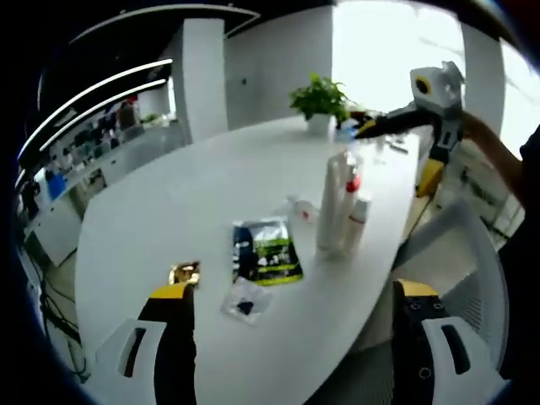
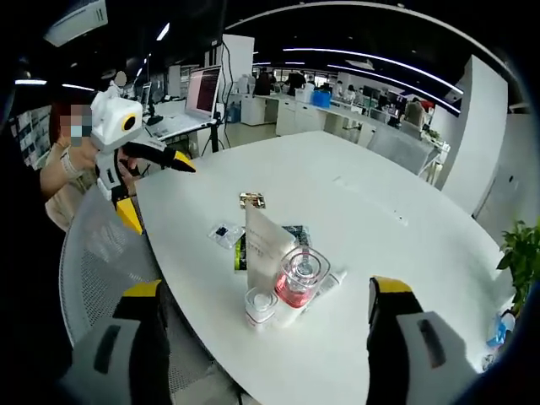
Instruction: Arrange the skincare products in the storage area until every visible bottle or jar stands upright without overlapping.
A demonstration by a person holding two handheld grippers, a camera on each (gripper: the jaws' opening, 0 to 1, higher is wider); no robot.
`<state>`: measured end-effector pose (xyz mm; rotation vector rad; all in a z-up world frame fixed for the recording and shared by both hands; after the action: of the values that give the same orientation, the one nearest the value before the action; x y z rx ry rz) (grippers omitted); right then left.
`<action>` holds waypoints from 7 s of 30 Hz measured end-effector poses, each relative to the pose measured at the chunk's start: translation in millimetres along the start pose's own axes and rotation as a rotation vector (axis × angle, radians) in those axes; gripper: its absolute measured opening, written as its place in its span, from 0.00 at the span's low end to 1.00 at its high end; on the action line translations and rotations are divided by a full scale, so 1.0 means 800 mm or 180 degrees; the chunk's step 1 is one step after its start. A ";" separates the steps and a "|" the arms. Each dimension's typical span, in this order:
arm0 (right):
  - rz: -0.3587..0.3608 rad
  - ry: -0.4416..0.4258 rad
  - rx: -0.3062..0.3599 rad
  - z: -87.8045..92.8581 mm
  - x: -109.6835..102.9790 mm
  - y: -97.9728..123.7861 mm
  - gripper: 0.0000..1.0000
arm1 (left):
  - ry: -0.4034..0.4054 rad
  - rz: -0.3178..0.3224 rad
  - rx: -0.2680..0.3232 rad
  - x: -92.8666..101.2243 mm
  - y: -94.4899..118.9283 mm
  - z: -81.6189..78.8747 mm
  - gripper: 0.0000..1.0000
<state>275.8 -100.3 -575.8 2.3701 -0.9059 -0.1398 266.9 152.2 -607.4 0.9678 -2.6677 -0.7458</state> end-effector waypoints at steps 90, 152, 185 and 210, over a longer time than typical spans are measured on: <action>-0.0156 -0.0342 -0.1514 0.117 0.156 -0.196 0.21 | 0.0457 0.0079 -0.0227 -0.040 -0.045 0.031 0.97; 0.0212 0.0158 0.0326 -0.054 0.107 -0.049 0.18 | 0.0212 -0.0027 0.0169 -0.002 0.009 -0.003 0.95; -0.0696 -0.0022 0.1016 -0.092 -0.038 -0.013 0.19 | 0.0579 0.0406 0.0874 0.053 0.029 -0.032 0.71; -0.1337 -0.0724 0.1300 -0.065 -0.095 -0.029 0.18 | 0.1543 0.0908 0.1646 0.053 0.011 -0.064 0.35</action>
<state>246.5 -12.6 -554.3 2.9518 -0.5577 -0.4323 247.9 111.0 -558.2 0.7154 -2.4999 0.2314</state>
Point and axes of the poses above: the point that each gripper's makers call its tool centre point, and the gripper's own axes: y roughly backward along the fingers, x roughly to its right, z roughly out of its underside, the point moved 6 cm from there along y, roughly backward along the fingers, and after that the axes turned 3 degrees about x, right-handed, at the moved point
